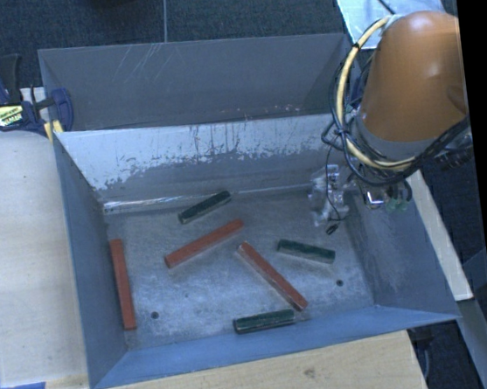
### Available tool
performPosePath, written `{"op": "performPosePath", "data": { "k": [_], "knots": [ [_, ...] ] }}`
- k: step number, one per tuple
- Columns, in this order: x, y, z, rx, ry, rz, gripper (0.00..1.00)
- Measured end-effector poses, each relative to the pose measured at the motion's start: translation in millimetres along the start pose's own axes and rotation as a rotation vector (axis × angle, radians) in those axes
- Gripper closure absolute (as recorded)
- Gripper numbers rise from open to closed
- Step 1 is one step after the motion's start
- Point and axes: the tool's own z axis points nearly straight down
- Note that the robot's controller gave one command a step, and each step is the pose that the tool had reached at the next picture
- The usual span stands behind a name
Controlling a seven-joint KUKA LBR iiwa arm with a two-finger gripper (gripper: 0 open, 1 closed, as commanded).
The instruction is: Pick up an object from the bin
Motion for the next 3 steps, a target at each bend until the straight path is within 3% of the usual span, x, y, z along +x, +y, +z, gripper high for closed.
{"op": "performPosePath", "data": {
  "k": [1, 2, 3],
  "knots": [
    [1.4, 0, 3, 0.001, 0.007, 0.001, 0.0],
    [-4.6, 18, 146, -0.002, 0.013, -0.313, 0.0],
    [-44.1, -25, 185, 0.0, 0.007, -0.462, 0.0]
  ]
}}
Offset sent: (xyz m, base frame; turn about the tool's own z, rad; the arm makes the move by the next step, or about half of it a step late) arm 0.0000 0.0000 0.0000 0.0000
